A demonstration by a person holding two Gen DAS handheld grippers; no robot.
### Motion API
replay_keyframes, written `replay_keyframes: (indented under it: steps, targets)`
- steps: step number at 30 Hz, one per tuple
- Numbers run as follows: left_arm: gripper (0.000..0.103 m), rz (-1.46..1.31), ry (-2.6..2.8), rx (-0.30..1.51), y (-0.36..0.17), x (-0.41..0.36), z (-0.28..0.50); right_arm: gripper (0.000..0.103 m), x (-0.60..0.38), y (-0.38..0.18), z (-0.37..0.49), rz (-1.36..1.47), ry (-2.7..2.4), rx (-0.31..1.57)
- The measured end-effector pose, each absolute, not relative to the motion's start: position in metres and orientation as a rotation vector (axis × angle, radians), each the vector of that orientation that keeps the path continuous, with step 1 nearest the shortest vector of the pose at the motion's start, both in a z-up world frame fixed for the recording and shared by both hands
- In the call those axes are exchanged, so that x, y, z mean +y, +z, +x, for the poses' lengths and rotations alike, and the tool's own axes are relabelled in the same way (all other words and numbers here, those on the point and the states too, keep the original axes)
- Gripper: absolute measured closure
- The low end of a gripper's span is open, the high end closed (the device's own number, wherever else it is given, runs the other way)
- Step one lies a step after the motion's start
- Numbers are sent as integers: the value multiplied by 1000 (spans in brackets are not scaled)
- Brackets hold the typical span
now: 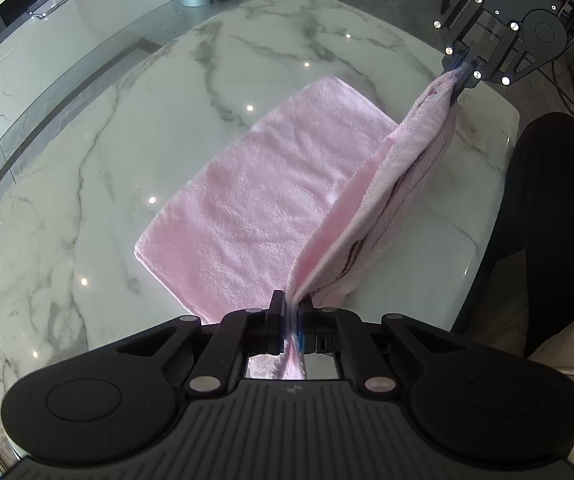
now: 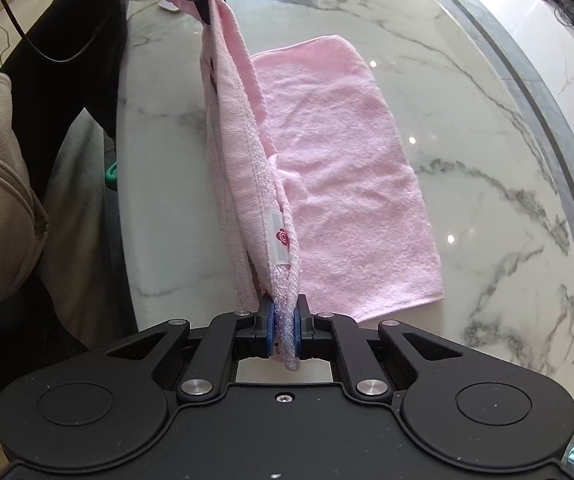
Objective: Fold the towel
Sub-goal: 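Lower the held towel with both grippers, laying it over onto itself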
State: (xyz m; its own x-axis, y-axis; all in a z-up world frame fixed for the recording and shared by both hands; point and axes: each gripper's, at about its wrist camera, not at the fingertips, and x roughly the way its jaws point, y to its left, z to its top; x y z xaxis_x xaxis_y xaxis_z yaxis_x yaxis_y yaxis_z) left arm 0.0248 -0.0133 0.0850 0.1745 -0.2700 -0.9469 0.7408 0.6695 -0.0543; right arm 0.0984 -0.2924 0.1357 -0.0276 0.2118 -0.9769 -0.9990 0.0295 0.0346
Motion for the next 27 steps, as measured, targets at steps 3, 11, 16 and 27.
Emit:
replay_keyframes:
  steps: [3,11,16,27]
  targets:
    - [98,482,-765,1198,79,-14,47,96,-287,131,125,-986,1300,1124]
    - [98,459,-783,1241,47,-13,106,96,-272,95,187,-934,1289,1215]
    - [98,434,-770,1268,22,-11,132,96,-265,64,214,-896,1279,1267]
    - [95,382,-745,1284,-6,-2,151,92,-262,30,232,-883,1280,1325]
